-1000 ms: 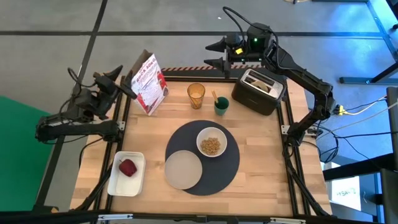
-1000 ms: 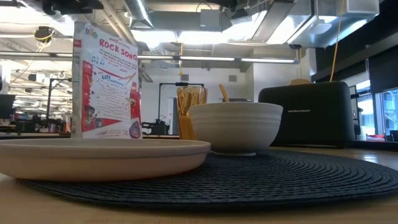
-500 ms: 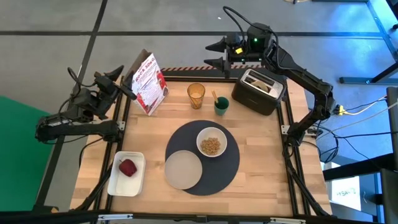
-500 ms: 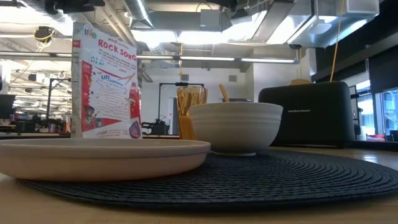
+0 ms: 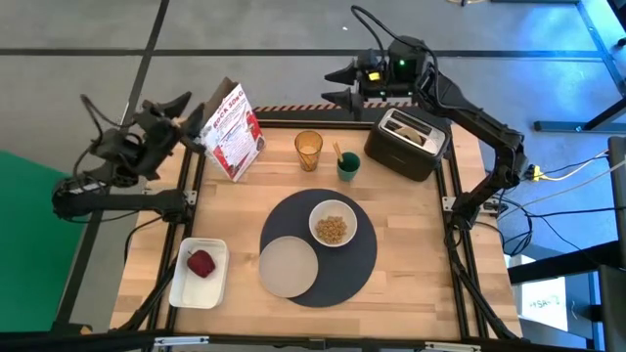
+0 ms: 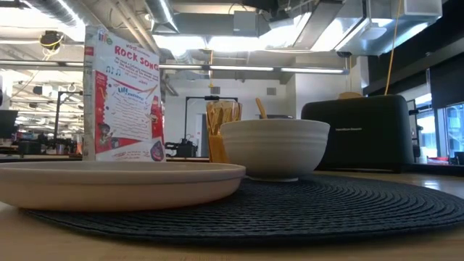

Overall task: Arrange a breakfast setting
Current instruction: Put the toasted bread on the gray plate

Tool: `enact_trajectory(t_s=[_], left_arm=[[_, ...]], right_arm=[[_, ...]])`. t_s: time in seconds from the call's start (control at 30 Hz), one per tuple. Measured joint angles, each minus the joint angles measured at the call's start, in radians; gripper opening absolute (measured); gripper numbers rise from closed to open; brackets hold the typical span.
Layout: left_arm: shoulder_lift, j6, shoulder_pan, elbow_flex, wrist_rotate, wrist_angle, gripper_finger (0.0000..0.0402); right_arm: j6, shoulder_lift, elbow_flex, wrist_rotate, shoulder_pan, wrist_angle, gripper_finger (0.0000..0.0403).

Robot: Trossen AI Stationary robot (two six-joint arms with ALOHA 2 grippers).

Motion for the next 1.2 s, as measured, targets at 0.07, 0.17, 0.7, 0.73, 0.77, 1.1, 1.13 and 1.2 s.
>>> enact_trajectory(t_s=[0.07, 0.17, 0.7, 0.73, 0.77, 1.1, 1.13, 1.2], left_arm=[[0.068, 0.007, -0.013, 0.064, 0.063, -0.042, 0.0213], [0.171, 0.009, -0.032, 0.157, 0.134, -0.118, 0.0204], [0.544, 0.036, -0.044, 0.651, 0.189, -0.576, 0.0196], [0.556, 0.035, -0.044, 0.673, 0.189, -0.592, 0.0195], [0.566, 0.035, -0.044, 0.699, 0.188, -0.612, 0.0195], [0.633, -0.089, -0.044, 0.793, 0.189, -0.706, 0.0195], [0.642, -0.115, -0.044, 0.793, 0.191, -0.707, 0.0195], [0.656, -0.172, -0.044, 0.793, 0.193, -0.721, 0.0195]], right_arm=[[0.005, 0.000, 0.022, 0.034, 0.000, -0.078, 0.0298], [0.003, -0.002, 0.053, 0.090, 0.000, -0.212, 0.0298], [0.134, -0.042, 0.058, 0.591, 0.074, -0.973, 0.0248], [0.134, -0.045, 0.052, 0.582, 0.066, -0.969, 0.0239], [0.134, -0.047, 0.050, 0.571, 0.061, -0.961, 0.0231], [-0.002, -0.062, 0.051, 0.550, -0.093, -1.077, 0.0183], [-0.018, -0.060, 0.051, 0.532, -0.126, -1.100, 0.0182], [-0.054, -0.060, 0.051, 0.508, -0.185, -1.136, 0.0182]])
